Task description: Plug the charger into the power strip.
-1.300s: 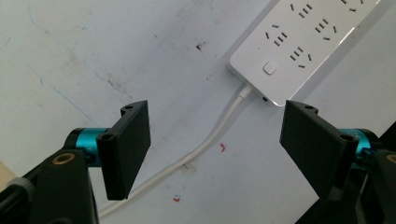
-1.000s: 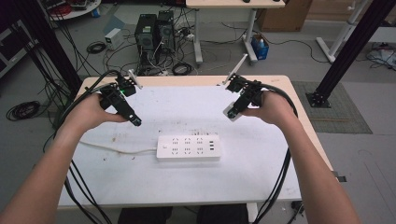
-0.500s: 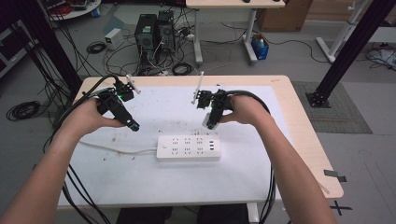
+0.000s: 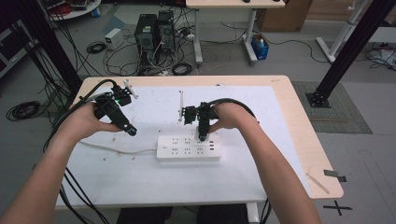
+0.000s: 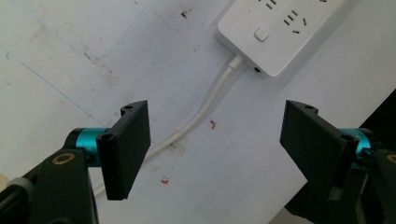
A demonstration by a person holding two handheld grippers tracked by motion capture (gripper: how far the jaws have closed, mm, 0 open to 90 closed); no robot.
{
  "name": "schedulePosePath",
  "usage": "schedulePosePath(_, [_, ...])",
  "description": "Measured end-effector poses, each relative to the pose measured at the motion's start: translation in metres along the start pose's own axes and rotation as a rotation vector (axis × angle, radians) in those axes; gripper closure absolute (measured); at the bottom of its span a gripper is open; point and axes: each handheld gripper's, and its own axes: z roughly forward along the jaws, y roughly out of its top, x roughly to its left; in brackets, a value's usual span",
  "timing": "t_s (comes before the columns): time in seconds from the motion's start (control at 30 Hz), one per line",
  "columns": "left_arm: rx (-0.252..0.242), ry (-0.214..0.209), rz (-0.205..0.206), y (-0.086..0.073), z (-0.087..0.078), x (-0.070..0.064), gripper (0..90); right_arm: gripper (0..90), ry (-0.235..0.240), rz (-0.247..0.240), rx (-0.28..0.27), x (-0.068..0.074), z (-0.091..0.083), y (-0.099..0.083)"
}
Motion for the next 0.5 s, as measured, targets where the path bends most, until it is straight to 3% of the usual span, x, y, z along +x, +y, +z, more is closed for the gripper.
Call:
schedulePosePath(0.13, [0.0, 0.003, -0.001, -0.0017, -0.0004, 0.0004, 24.7, 62.5, -0.006, -0.043, 0.018, 0.0016, 0.0083, 0.0058])
schedulePosePath(0.47, [0.0, -0.004, -0.004, -0.0048, 0.0018, -0.0006, 24.7, 62.6, 0.021, -0.044, 0.024, -0.0011, 0.0108, 0.0059])
schedulePosePath(0.5, [0.0, -0.003, -0.004, -0.0048, 0.002, -0.0005, 24.7, 62.6, 0.018, -0.063, 0.028, -0.0012, 0.0129, 0.0042])
